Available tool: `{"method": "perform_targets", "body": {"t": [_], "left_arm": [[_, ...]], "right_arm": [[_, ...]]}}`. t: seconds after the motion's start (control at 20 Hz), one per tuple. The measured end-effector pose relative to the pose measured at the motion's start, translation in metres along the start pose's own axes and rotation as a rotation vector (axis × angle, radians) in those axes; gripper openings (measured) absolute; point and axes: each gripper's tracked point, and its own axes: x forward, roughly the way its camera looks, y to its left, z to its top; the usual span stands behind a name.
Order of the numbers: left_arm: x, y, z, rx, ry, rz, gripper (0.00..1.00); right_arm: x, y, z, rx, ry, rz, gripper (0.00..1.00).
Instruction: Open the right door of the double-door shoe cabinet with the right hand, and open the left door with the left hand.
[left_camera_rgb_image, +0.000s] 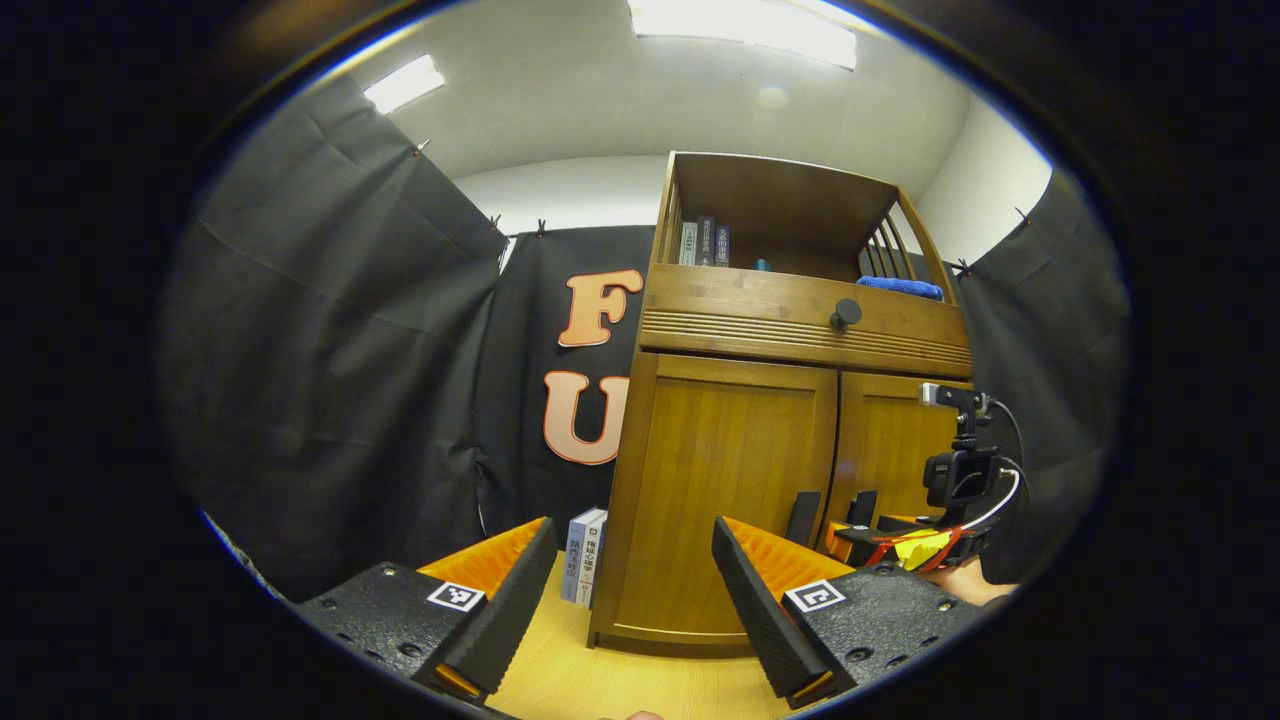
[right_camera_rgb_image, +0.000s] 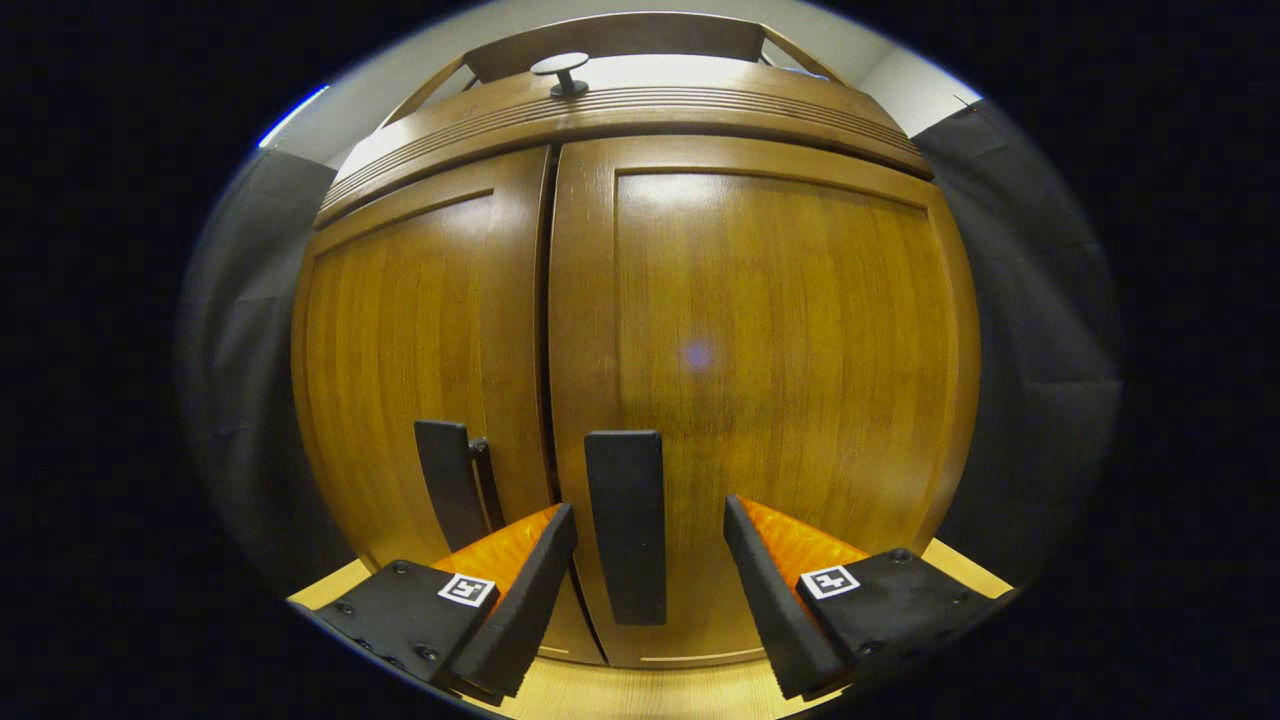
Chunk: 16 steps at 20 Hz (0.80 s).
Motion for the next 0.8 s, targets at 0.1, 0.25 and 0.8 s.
{"method": "perform_targets", "body": {"t": [0.1,0.25,0.8], "left_arm": [[0.000,0.004,-0.002,0.006,0.005,0.009,0.98],[0.002,0.007,-0.001,0.009,0.004,0.020,0.98],[-0.012,0.010,0.004,0.020,0.005,0.019,0.98]], "right_arm": [[0.004,0.004,-0.002,-0.015,0.003,-0.007,0.95],[0.004,0.006,-0.003,-0.022,-0.004,0.000,0.84],[0.003,0.008,-0.017,0.074,0.057,0.104,0.35]]}}
